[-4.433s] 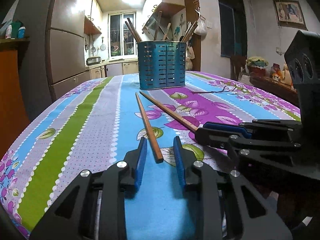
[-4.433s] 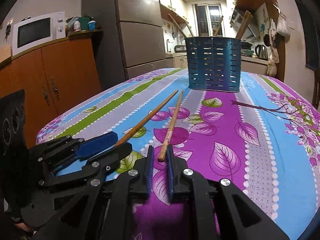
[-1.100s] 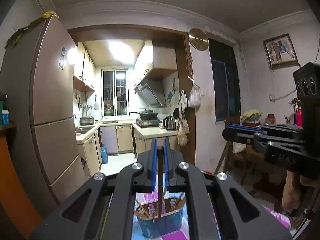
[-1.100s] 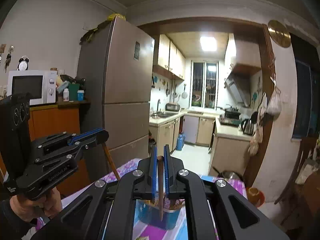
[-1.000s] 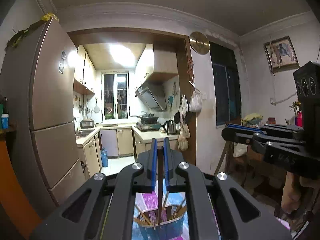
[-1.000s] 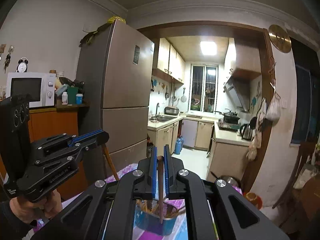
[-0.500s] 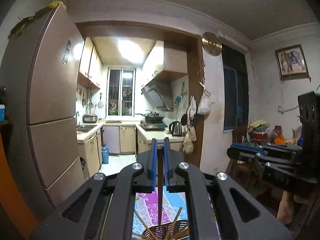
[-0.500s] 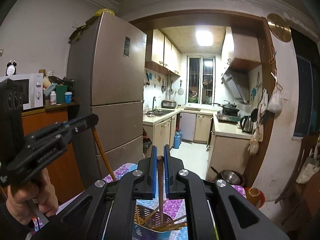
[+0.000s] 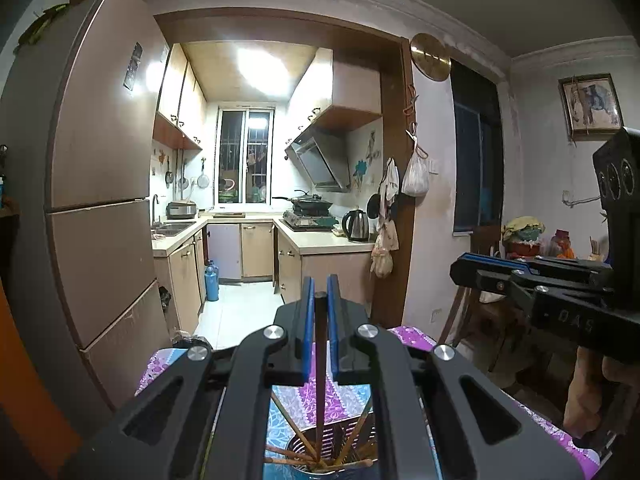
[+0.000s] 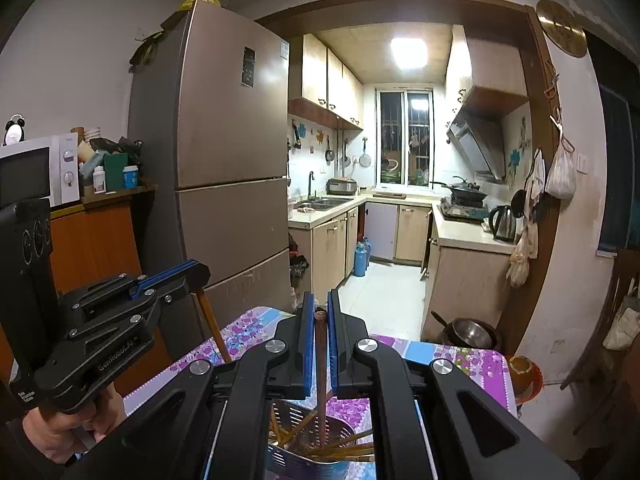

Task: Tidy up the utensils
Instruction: 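Lower the left tool's chopstick into the holder while the right tool inserts its own, then open both tools to release the chopsticks and pull back from the holder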

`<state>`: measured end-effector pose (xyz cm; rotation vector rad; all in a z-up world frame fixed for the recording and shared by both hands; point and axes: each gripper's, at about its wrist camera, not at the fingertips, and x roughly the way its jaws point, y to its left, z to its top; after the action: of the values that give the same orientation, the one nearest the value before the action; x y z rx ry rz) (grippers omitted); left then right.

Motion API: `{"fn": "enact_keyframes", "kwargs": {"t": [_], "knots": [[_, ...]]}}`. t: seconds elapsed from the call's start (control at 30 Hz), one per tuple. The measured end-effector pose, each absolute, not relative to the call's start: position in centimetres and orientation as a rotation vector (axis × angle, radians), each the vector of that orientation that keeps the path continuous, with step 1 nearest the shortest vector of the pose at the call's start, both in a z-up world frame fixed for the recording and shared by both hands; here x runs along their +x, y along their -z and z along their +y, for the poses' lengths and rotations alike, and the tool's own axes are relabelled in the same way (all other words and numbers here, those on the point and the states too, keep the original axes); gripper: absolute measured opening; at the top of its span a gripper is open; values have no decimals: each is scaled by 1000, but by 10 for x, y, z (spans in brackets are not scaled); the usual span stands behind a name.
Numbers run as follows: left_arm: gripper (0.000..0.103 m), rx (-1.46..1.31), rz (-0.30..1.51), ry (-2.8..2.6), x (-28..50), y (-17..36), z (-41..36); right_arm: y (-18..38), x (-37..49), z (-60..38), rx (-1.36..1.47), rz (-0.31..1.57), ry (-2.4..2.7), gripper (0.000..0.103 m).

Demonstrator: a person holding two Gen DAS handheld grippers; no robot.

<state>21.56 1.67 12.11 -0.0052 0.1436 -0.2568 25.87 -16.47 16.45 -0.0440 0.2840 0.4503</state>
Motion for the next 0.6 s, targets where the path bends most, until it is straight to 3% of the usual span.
{"fn": "enact_keyframes", "kwargs": {"t": [0.47, 0.53, 0.6], "knots": [[6, -13, 178, 241, 237, -111, 21, -146, 276, -167, -23, 326, -450, 8], [13, -10, 178, 236, 237, -111, 20, -146, 276, -169, -24, 326, -446, 8], [30, -13, 168, 232, 235, -113, 20, -146, 275, -169, -24, 324, -446, 10]]}}
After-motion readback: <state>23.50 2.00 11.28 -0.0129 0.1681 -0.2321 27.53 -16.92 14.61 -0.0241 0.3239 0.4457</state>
